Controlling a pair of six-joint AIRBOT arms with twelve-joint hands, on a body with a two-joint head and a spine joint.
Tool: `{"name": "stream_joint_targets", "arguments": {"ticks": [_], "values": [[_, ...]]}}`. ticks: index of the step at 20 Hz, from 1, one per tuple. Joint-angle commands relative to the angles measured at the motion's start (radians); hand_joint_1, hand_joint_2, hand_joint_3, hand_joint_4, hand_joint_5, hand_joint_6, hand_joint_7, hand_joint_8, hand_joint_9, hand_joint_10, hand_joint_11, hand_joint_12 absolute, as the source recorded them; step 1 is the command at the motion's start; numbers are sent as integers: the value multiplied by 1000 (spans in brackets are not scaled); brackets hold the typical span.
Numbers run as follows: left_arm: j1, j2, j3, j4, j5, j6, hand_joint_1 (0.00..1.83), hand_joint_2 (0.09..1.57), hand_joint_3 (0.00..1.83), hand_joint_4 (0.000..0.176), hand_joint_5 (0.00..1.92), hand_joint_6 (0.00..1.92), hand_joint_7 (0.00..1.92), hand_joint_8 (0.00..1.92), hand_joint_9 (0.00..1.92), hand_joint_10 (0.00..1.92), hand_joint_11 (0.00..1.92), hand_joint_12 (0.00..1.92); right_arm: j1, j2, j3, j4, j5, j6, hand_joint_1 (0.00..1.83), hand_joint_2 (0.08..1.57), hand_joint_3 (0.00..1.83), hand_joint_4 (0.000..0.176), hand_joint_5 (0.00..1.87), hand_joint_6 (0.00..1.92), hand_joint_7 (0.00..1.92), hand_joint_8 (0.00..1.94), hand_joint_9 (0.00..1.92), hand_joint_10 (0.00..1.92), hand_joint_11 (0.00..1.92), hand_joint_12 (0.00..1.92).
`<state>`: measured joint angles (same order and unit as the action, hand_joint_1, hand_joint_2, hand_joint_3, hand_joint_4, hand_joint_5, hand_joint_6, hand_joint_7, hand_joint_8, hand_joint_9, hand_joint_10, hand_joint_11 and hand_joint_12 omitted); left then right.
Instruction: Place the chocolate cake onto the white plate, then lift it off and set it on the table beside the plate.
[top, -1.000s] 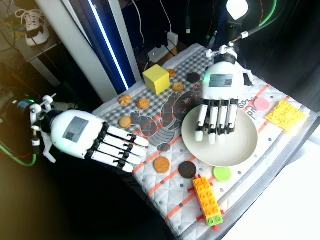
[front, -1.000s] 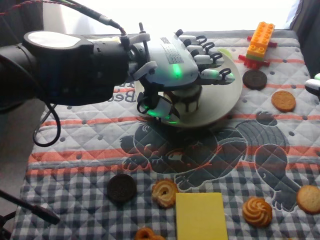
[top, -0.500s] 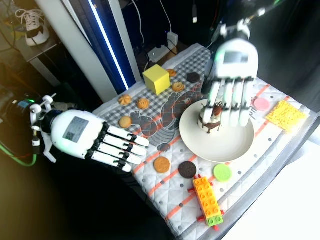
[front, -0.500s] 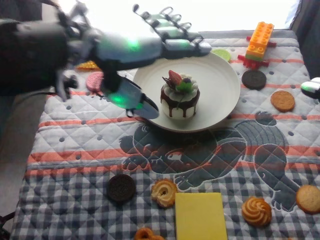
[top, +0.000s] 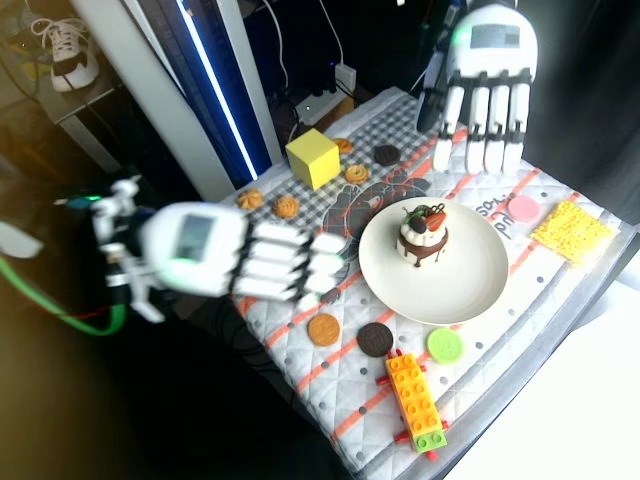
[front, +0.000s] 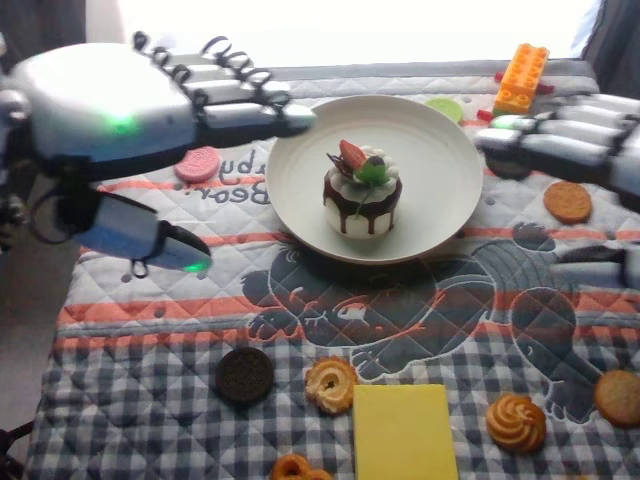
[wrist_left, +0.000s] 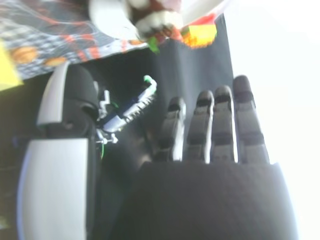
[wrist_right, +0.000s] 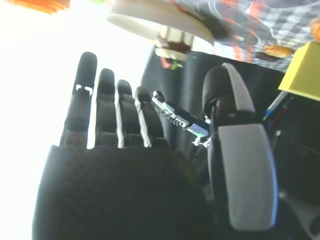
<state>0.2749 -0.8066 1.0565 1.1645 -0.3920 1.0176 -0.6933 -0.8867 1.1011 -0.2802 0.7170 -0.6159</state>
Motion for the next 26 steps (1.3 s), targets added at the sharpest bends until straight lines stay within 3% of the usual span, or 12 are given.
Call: {"name": "stream_joint_targets", "arguments": {"ticks": [1, 2, 3, 4, 7, 10, 15, 20, 22, 23, 25, 26], "values": [[4, 15, -7, -37, -52, -1, 597, 1097, 22, 22, 0, 0, 1, 0, 0, 0, 59, 27, 21, -3, 15, 7, 69, 19, 728, 1184, 0, 19, 0, 0, 103, 18, 0, 493, 0, 1472], [29, 36, -24, -41, -52, -1, 618, 1132, 0, 51, 53, 3, 41, 25, 24, 2, 11, 277, 58, -36, 42, -26, 40, 39, 781, 1191, 0, 10, 0, 0, 97, 13, 0, 394, 0, 1558], [51, 50, -34, -50, -53, -1, 613, 1169, 0, 46, 137, 34, 75, 21, 30, 2, 1, 153, 87, -64, 62, -48, 15, 41, 797, 1202, 3, 2, 0, 0, 112, 17, 0, 417, 0, 1509], [72, 61, -41, -63, -56, -1, 643, 1202, 1, 2, 199, 46, 173, 23, 128, 34, 0, 403, 113, -87, 78, -66, -3, 41, 825, 1238, 12, 0, 0, 0, 94, 10, 0, 291, 0, 1695], [118, 83, -52, -101, -60, -1, 695, 1196, 0, 0, 232, 36, 190, 10, 146, 28, 0, 602, 185, -143, 113, -116, -43, 41, 802, 1245, 10, 0, 19, 12, 85, 7, 0, 311, 0, 1576], [149, 89, -58, -124, -65, -1, 791, 1184, 0, 0, 326, 45, 277, 35, 228, 86, 0, 1036, 227, -191, 148, -127, -57, 41, 893, 1291, 20, 0, 0, 0, 35, 15, 0, 463, 0, 1878], [162, 93, -67, -122, -64, -1, 797, 1200, 2, 0, 311, 25, 280, 19, 186, 78, 0, 625, 271, -272, 195, -133, -59, 41, 1081, 1212, 0, 0, 34, 11, 46, 6, 0, 458, 0, 1400], [169, 88, -66, -128, -58, -1, 716, 1203, 0, 0, 307, 10, 219, 3, 125, 31, 0, 298, 274, -326, 220, -141, -63, 41, 1005, 1170, 0, 29, 33, 5, 125, 10, 0, 447, 0, 1300], [171, 88, -66, -128, -58, -1, 703, 1211, 2, 0, 309, 8, 205, 0, 117, 22, 0, 217, 275, -346, 227, -153, -71, 41, 1031, 1145, 0, 16, 94, 25, 152, 5, 0, 381, 0, 1352], [171, 88, -66, -128, -57, -1, 679, 1219, 5, 0, 310, 8, 197, 0, 112, 19, 0, 208, 275, -357, 230, -164, -83, 41, 971, 1152, 0, 10, 82, 20, 69, 0, 0, 75, 0, 1361], [172, 87, -66, -128, -58, -1, 663, 1205, 0, 0, 337, 14, 236, 9, 155, 32, 0, 471, 275, -371, 238, -168, -100, 41, 928, 1139, 0, 14, 79, 21, 2, 0, 0, 2, 0, 1521], [172, 86, -66, -128, -59, -1, 637, 1212, 1, 0, 347, 16, 243, 8, 163, 34, 0, 602, 275, -378, 244, -169, -108, 41, 942, 1134, 0, 0, 84, 23, 267, 209, 158, 766, 34, 1815]]}}
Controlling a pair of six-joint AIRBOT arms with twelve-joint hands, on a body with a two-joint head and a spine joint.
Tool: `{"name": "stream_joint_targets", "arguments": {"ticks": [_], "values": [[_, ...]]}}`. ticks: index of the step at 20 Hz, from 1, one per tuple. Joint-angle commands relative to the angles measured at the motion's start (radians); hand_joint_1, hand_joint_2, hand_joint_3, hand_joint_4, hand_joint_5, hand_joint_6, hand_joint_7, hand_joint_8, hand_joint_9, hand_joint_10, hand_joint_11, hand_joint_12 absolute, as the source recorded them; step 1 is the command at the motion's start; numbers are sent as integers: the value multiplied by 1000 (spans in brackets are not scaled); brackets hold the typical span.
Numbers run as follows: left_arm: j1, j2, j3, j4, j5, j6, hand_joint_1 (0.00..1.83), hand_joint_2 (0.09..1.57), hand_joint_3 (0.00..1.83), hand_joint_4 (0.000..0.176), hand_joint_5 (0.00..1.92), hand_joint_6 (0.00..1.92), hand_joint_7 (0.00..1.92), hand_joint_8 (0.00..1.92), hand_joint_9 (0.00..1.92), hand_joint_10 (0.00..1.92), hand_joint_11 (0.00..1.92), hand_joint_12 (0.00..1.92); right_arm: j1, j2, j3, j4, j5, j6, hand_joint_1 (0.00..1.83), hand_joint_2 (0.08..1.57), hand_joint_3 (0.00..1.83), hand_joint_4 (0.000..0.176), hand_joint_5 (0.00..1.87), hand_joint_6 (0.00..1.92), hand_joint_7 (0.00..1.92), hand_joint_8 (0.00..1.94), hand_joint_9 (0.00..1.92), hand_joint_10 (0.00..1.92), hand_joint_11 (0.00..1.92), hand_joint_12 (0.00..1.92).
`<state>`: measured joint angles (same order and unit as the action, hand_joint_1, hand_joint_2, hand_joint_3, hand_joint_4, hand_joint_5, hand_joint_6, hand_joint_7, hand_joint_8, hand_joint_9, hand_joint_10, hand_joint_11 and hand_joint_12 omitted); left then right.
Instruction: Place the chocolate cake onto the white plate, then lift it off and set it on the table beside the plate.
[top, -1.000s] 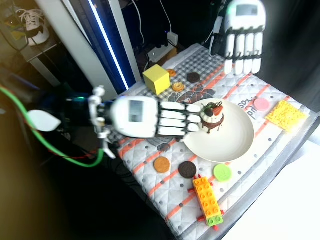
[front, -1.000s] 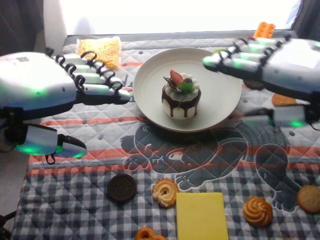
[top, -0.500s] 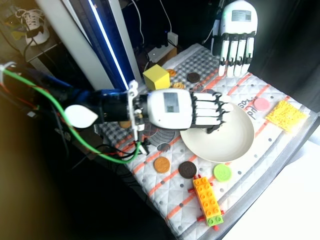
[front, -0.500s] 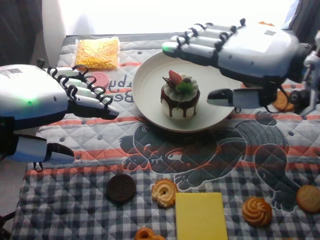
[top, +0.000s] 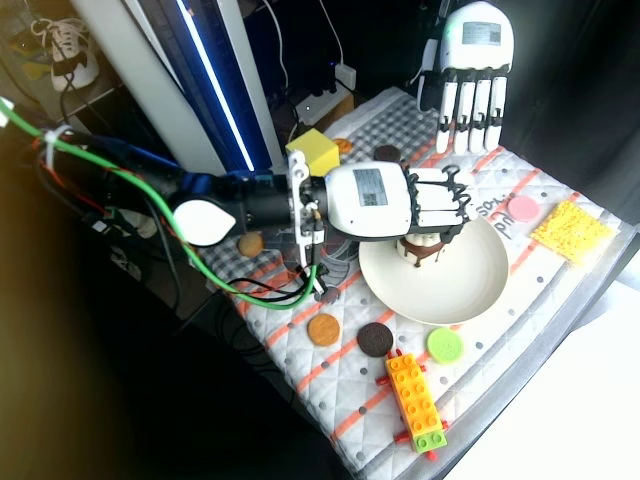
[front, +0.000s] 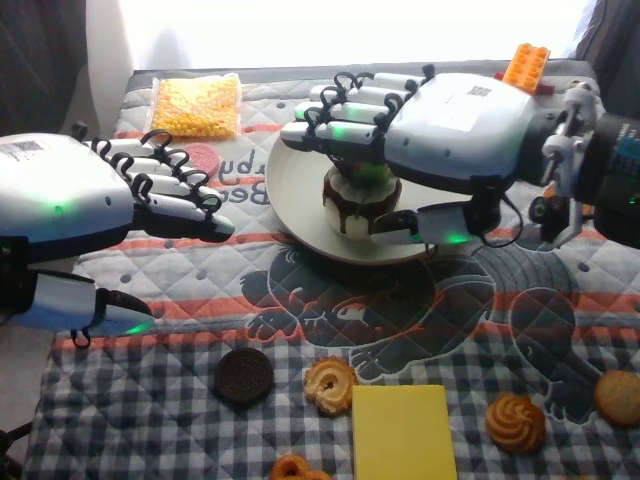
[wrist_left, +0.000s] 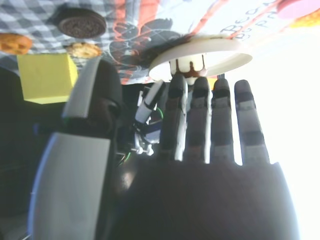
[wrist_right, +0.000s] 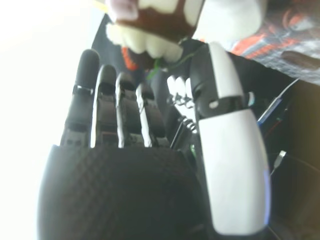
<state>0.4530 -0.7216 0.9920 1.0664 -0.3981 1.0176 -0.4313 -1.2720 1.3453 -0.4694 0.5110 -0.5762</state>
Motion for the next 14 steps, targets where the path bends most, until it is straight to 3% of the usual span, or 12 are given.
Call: {"name": "stream_joint_targets", "arguments": {"ticks": [1, 2, 3, 4, 5, 7, 8, 9, 11, 12, 13, 14], "values": [[-7, 0, -1, -32, -55, -1, 637, 1212, 1, 0, 347, 16, 243, 8, 163, 34, 0, 602, 13, -1, 6, 21, 90, 2, 942, 1134, 0, 0, 84, 23, 267, 209, 158, 766, 34, 1815], [-7, 0, 0, -38, -60, -1, 662, 1225, 1, 0, 333, 6, 215, 1, 133, 17, 0, 335, 13, -7, 11, 21, 85, 2, 1087, 1147, 4, 0, 158, 890, 394, 1146, 522, 1567, 570, 1917], [-7, 0, 1, -40, -64, -1, 681, 1226, 1, 0, 335, 6, 220, 2, 136, 16, 0, 274, 13, -11, 16, 21, 78, 2, 1250, 1209, 33, 0, 182, 1175, 651, 1397, 700, 1724, 789, 1920], [-7, 0, 1, -40, -64, -1, 681, 1226, 1, 0, 335, 6, 220, 2, 136, 16, 0, 274, 13, -15, 22, 21, 75, 2, 1250, 1209, 33, 0, 182, 1175, 651, 1397, 700, 1724, 789, 1920], [-7, 0, 1, -40, -64, -1, 690, 1226, 0, 0, 334, 5, 226, 4, 141, 16, 0, 260, 13, -18, 25, 21, 73, 2, 1149, 1296, 25, 0, 480, 1509, 691, 1591, 680, 1858, 808, 1921], [-7, -1, 2, -41, -64, -1, 692, 1224, 0, 0, 340, 5, 229, 3, 150, 16, 0, 331, 13, -20, 32, 21, 73, 2, 1142, 1289, 13, 0, 583, 1501, 744, 1564, 849, 1878, 973, 1921], [-8, -3, 3, -42, -65, -1, 712, 1219, 0, 0, 338, 5, 233, 4, 151, 16, 0, 331, 23, -20, 37, 21, 73, 2, 1264, 1282, 29, 0, 559, 1560, 630, 1543, 754, 1694, 899, 1921], [-8, -5, 4, -42, -65, -1, 712, 1219, 0, 0, 338, 5, 233, 4, 151, 16, 0, 331, 30, -20, 38, 21, 73, 2, 1264, 1282, 29, 0, 559, 1560, 630, 1543, 754, 1694, 899, 1921], [-7, -6, 5, -42, -66, -1, 725, 1215, 0, 0, 338, 4, 236, 5, 153, 15, 0, 330, 53, -20, 34, 21, 74, 2, 1270, 1340, 27, 0, 564, 1687, 446, 1664, 580, 1761, 633, 1921], [-7, -6, 5, -42, -66, -1, 742, 1213, 0, 0, 340, 4, 246, 6, 166, 17, 0, 366, 66, -19, 28, 21, 76, 2, 1411, 1313, 22, 0, 132, 1234, 462, 1667, 599, 1782, 664, 1921], [-7, -6, 5, -43, -67, -1, 750, 1211, 0, 0, 340, 3, 253, 6, 176, 18, 0, 426, 75, -7, 18, 21, 86, 2, 1434, 1322, 21, 0, 72, 1109, 429, 1711, 591, 1799, 631, 1921], [-7, -6, 5, -44, -66, -1, 748, 1215, 0, 0, 332, 2, 251, 4, 177, 15, 0, 458, 78, 9, 8, 24, 97, 2, 1108, 1384, 34, 0, 346, 1652, 520, 1747, 317, 1889, 333, 1921]]}}
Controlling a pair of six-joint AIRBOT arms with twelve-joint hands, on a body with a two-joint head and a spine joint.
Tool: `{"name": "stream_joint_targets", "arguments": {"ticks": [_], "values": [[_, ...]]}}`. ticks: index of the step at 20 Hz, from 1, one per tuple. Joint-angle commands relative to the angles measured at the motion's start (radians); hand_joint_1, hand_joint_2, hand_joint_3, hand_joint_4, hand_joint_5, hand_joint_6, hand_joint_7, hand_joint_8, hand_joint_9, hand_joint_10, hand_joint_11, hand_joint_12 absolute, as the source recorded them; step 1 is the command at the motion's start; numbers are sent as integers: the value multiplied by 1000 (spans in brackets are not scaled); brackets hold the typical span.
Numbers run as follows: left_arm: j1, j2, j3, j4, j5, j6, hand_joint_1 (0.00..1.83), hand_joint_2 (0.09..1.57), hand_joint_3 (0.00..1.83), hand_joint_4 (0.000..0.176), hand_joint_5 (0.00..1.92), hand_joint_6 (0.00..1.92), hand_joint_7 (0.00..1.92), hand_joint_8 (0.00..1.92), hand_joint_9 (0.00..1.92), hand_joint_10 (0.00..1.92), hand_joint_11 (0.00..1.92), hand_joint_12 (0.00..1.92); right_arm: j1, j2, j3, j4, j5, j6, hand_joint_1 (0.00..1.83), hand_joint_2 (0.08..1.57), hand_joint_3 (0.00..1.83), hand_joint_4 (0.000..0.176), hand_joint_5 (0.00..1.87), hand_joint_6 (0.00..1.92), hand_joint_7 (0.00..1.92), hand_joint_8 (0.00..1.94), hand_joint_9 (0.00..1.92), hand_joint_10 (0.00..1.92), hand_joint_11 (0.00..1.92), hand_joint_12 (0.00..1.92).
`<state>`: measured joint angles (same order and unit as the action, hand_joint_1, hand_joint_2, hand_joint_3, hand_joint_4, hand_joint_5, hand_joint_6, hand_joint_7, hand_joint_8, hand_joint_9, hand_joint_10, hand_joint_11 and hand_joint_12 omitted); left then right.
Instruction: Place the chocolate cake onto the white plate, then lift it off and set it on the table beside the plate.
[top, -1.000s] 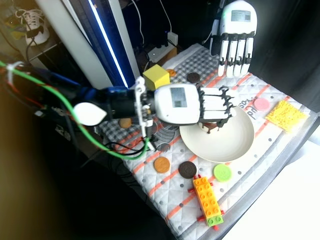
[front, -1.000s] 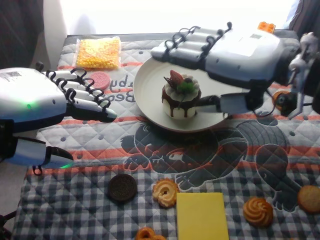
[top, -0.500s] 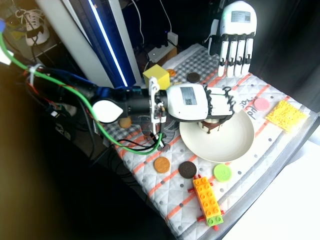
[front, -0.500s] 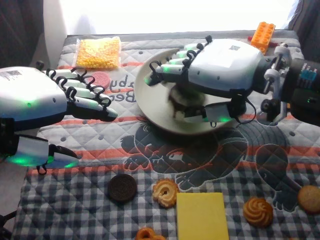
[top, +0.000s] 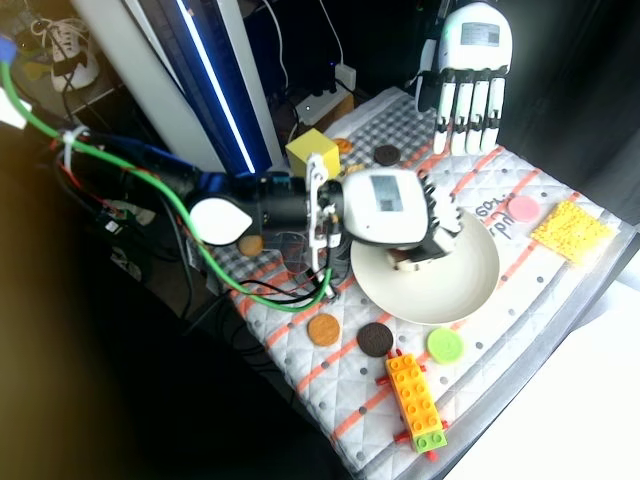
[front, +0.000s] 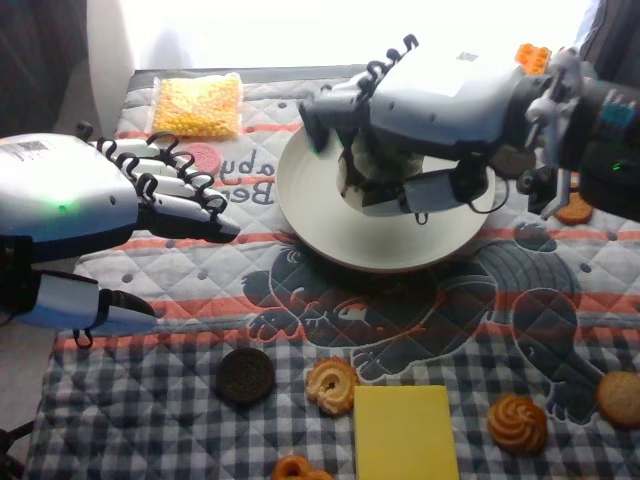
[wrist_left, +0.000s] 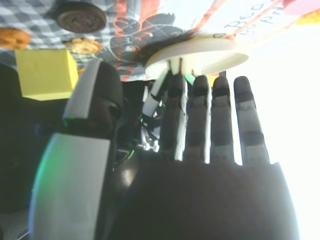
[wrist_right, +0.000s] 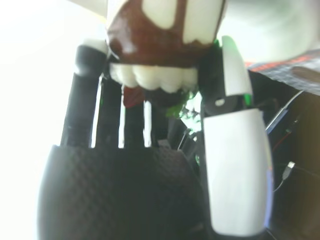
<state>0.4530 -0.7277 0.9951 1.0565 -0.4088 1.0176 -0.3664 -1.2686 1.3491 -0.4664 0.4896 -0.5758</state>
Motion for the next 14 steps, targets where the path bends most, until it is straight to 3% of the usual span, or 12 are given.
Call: {"name": "stream_joint_targets", "arguments": {"ticks": [1, 2, 3, 4, 5, 8, 9, 11, 13, 14], "values": [[-7, 0, 2, -34, -55, -1, 751, 1209, 0, 0, 333, 2, 257, 4, 189, 17, 0, 501, 14, 30, -12, 34, 137, 1, 1067, 1380, 18, 0, 538, 1724, 481, 1690, 212, 1878, 258, 1921], [-7, 0, 2, -36, -55, -1, 759, 1214, 0, 0, 337, 4, 280, 11, 247, 42, 0, 644, 14, 47, -28, 45, 155, 1, 1025, 1405, 19, 8, 495, 1763, 477, 1770, 242, 1912, 384, 1921], [-6, 0, 2, -39, -54, -1, 765, 1213, 0, 0, 342, 5, 294, 14, 309, 76, 0, 783, 14, 74, -51, 53, 171, 1, 1003, 1380, 5, 0, 520, 1699, 95, 1371, 48, 1564, 76, 1921], [-4, 0, 2, -42, -54, -1, 768, 1208, 0, 0, 350, 7, 295, 11, 271, 61, 0, 778, 14, 116, -82, 55, 183, 1, 1003, 1384, 73, 0, 513, 1751, 360, 1744, 400, 1850, 527, 1921], [-4, 0, 2, -43, -54, -1, 766, 1213, 0, 0, 352, 6, 307, 13, 275, 64, 0, 839, 14, 123, -89, 55, 184, 1, 1205, 1194, 422, 0, 441, 1830, 460, 1794, 589, 1858, 759, 1921], [3, 2, 3, -57, -53, -1, 772, 1204, 0, 0, 359, 8, 295, 6, 213, 35, 0, 777, -14, 203, -157, 45, 203, 2, 1226, 1415, 34, 0, 466, 1919, 388, 1799, 383, 1841, 97, 1921], [5, 3, 3, -65, -53, -1, 806, 1205, 0, 0, 360, 8, 298, 6, 219, 36, 0, 764, -25, 230, -177, 37, 203, 2, 1208, 1437, 19, 0, 381, 1855, 381, 1897, 422, 1905, 208, 1921], [13, 7, 3, -107, -56, -1, 747, 1230, 7, 0, 342, 2, 279, 2, 205, 28, 0, 682, -61, 289, -222, 26, 210, 2, 1222, 1434, 7, 0, 312, 1849, 448, 1864, 477, 1920, 405, 1921], [20, 9, 3, -137, -57, -1, 730, 1244, 11, 0, 348, 5, 273, 0, 211, 32, 0, 677, -101, 323, -256, 20, 224, 8, 1246, 1397, 0, 0, 446, 1815, 464, 1713, 519, 1845, 501, 1921], [23, 12, 3, -146, -57, -1, 739, 1248, 5, 0, 352, 7, 275, 1, 224, 45, 0, 739, -130, 335, -260, -11, 239, 67, 1254, 1384, 0, 0, 480, 1789, 488, 1666, 539, 1821, 573, 1921]]}}
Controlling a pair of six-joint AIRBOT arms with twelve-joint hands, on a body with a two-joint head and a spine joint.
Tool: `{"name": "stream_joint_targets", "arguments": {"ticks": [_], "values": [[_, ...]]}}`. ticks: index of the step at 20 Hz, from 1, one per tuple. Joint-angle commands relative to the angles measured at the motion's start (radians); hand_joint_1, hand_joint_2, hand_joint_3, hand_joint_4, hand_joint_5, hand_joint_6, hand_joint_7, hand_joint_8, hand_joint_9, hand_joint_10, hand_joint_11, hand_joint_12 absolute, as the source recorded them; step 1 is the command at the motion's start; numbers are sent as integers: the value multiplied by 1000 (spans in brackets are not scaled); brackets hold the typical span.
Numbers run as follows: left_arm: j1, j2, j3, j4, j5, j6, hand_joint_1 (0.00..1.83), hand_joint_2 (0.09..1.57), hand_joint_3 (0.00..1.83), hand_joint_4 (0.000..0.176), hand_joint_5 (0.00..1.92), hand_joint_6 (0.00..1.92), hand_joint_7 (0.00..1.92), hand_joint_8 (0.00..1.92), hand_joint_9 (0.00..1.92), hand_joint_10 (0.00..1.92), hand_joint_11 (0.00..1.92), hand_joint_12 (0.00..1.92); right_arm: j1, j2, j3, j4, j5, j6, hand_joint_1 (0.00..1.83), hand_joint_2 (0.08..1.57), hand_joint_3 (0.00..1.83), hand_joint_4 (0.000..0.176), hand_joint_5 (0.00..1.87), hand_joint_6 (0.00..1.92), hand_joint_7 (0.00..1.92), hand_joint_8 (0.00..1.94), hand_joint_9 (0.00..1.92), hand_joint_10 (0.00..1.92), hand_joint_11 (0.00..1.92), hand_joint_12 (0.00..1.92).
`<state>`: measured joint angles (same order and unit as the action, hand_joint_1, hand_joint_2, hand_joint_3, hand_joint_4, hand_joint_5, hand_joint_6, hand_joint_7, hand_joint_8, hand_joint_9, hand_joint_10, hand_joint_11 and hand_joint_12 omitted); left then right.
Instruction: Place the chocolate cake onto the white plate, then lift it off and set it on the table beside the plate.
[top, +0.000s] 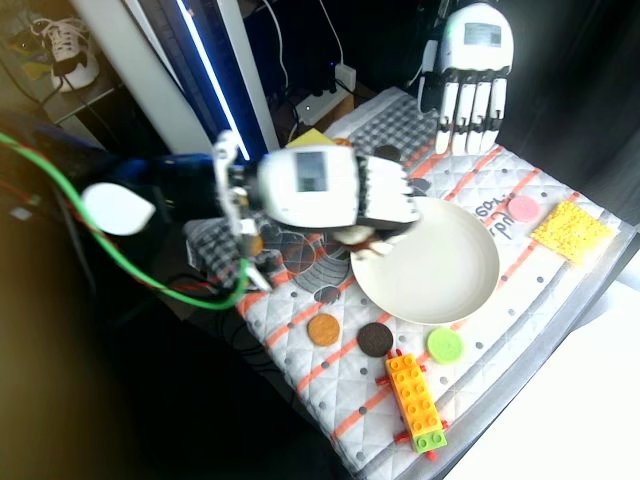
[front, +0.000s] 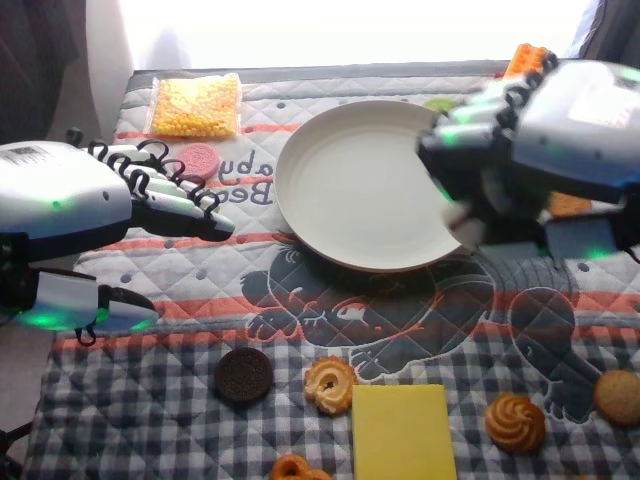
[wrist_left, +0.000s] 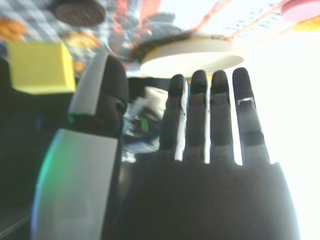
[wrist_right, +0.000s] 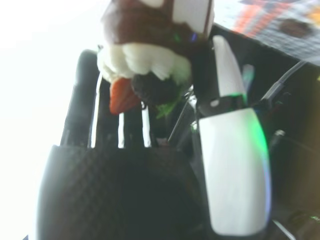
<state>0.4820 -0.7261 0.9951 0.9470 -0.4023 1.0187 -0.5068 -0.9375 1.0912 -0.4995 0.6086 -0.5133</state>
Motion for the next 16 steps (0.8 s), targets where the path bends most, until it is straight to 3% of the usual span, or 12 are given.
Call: {"name": "stream_joint_targets", "arguments": {"ticks": [1, 3, 4, 5, 7, 8, 10, 12, 13, 14, 15, 16], "values": [[-3, 12, 3, -46, -64, -2, 752, 1249, 2, 0, 355, 9, 287, 7, 234, 67, 0, 794, -5, 9, -2, 2, 126, 46, 1264, 1369, 0, 0, 508, 1725, 515, 1637, 570, 1798, 623, 1921], [2, 15, 3, -70, -67, -2, 781, 1250, 1, 0, 360, 38, 281, 6, 99, 353, 0, 890, -38, 24, -11, -17, 131, 90, 1260, 1384, 0, 0, 450, 1668, 523, 1736, 553, 1861, 672, 1921], [4, 16, 3, -85, -68, -2, 796, 1246, 0, 0, 354, 54, 288, 10, 19, 557, 0, 951, -62, 34, -22, -17, 132, 91, 1256, 1388, 0, 0, 434, 1712, 532, 1720, 540, 1853, 614, 1921], [5, 16, 3, -92, -69, -2, 812, 1251, 0, 0, 346, 62, 290, 12, 3, 621, 0, 1031, -80, 39, -29, -17, 132, 93, 1271, 1365, 0, 0, 454, 1711, 583, 1624, 585, 1772, 604, 1921], [5, 16, 3, -96, -69, -2, 806, 1263, 2, 0, 330, 68, 286, 11, 0, 646, 0, 1102, -123, 43, -39, -16, 132, 105, 1276, 1364, 0, 0, 441, 1670, 597, 1627, 596, 1799, 638, 1921], [6, 16, 3, -99, -69, -2, 804, 1266, 2, 0, 318, 70, 291, 14, 0, 611, 0, 1054, -145, 43, -39, -16, 132, 115, 1264, 1385, 0, 0, 406, 1689, 558, 1701, 560, 1866, 607, 1921], [6, 16, 3, -102, -69, -2, 765, 1273, 1, 0, 317, 84, 296, 19, 0, 594, 0, 930, -178, 43, -39, -11, 132, 127, 1271, 1378, 0, 0, 413, 1693, 583, 1678, 576, 1823, 621, 1921], [6, 16, 3, -110, -70, -2, 792, 1257, 0, 0, 324, 89, 301, 22, 0, 598, 0, 905, -220, 55, -41, 1, 132, 138, 1275, 1370, 0, 0, 430, 1671, 599, 1651, 577, 1811, 572, 1921], [6, 16, 3, -119, -71, -2, 785, 1248, 0, 0, 335, 90, 307, 24, 0, 608, 0, 936, -241, 60, -42, 19, 132, 138, 1260, 1379, 0, 0, 405, 1742, 561, 1657, 546, 1816, 431, 1921], [7, 16, 2, -129, -73, -2, 771, 1241, 0, 0, 342, 87, 312, 25, 3, 624, 0, 1008, -259, 66, -42, 33, 132, 138, 1111, 1270, 0, 0, 80, 1383, 136, 1475, 110, 1655, 96, 1921], [8, 16, 2, -131, -74, -2, 770, 1242, 0, 0, 342, 86, 313, 25, 2, 627, 0, 1024, -269, 68, -42, 42, 132, 138, 959, 1207, 0, 0, 15, 930, 26, 1034, 21, 1186, 18, 1848], [8, 16, 2, -132, -74, -2, 768, 1242, 0, 0, 337, 83, 315, 26, 4, 627, 0, 1025, -275, 70, -42, 45, 131, 138, 747, 1154, 0, 13, 2, 205, 4, 206, 3, 340, 3, 1086]]}}
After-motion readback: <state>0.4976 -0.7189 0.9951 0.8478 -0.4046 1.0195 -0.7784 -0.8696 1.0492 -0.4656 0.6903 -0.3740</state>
